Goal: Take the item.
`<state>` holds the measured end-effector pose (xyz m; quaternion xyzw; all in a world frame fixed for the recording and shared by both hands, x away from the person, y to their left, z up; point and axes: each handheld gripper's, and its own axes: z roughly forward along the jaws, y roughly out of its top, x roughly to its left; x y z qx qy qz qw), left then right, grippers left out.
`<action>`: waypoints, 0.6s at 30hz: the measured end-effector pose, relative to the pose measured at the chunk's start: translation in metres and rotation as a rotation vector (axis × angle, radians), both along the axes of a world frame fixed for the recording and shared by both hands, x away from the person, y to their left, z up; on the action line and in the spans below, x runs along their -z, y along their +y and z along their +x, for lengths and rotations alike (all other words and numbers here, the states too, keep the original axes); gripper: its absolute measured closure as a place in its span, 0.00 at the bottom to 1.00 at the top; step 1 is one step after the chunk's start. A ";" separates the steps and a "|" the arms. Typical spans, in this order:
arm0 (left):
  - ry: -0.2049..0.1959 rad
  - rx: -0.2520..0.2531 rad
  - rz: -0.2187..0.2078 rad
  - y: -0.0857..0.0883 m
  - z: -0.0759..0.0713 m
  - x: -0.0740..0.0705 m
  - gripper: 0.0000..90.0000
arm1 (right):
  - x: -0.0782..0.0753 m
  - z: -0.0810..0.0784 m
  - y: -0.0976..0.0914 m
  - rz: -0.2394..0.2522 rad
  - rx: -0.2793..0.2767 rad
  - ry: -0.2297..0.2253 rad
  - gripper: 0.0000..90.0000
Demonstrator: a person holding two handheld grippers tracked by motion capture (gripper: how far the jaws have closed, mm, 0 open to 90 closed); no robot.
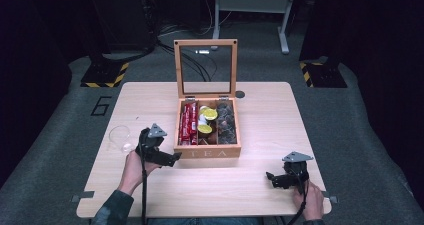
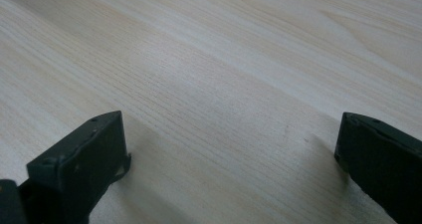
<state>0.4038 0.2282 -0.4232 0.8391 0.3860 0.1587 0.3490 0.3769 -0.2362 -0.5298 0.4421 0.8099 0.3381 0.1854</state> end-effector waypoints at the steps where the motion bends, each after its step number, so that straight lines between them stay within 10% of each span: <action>1: -0.001 0.005 -0.008 -0.003 0.003 -0.002 0.03 | 0.000 0.000 0.000 0.000 0.000 0.000 0.00; 18: -0.019 0.092 0.002 -0.059 0.045 -0.023 0.05 | 0.000 0.000 0.000 0.000 0.000 0.000 0.00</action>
